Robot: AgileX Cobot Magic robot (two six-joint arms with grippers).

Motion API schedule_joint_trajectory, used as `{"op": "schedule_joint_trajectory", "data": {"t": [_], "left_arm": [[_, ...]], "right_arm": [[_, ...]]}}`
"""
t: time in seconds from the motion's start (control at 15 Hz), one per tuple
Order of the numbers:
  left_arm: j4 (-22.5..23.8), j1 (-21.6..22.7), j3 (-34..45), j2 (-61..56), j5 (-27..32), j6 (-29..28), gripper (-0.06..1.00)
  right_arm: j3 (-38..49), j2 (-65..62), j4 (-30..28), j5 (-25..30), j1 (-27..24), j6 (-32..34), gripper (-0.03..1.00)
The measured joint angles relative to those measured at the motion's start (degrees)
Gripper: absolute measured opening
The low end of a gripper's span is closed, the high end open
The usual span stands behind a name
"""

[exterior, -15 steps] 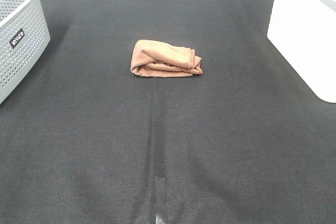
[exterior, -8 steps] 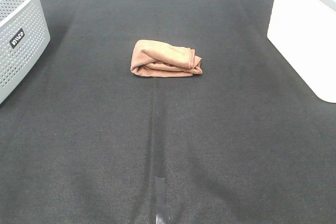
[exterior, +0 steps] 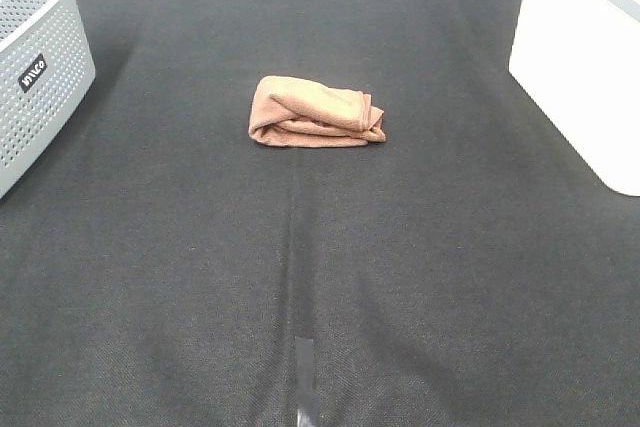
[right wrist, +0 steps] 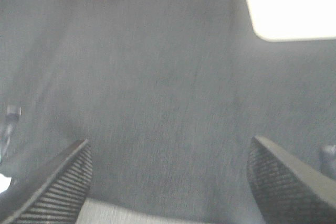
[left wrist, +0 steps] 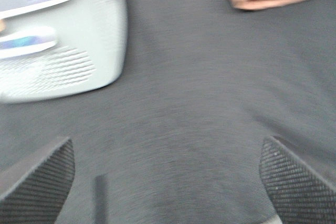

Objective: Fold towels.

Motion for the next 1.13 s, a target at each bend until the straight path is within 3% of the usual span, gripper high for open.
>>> {"op": "schedule_joint_trajectory", "data": {"t": [0.2,1.13], "left_arm": [[0.00,1.78,0.00,0.00,0.00,0.00,0.90],[0.00,1.78,0.00,0.00,0.00,0.00,0.90]], "right_arm": [[0.00,-3.95,0.06,0.00,0.00,0.00,0.76],[0.29,-5.96,0.06,-0.17,0.00,0.00,0.76]]}}
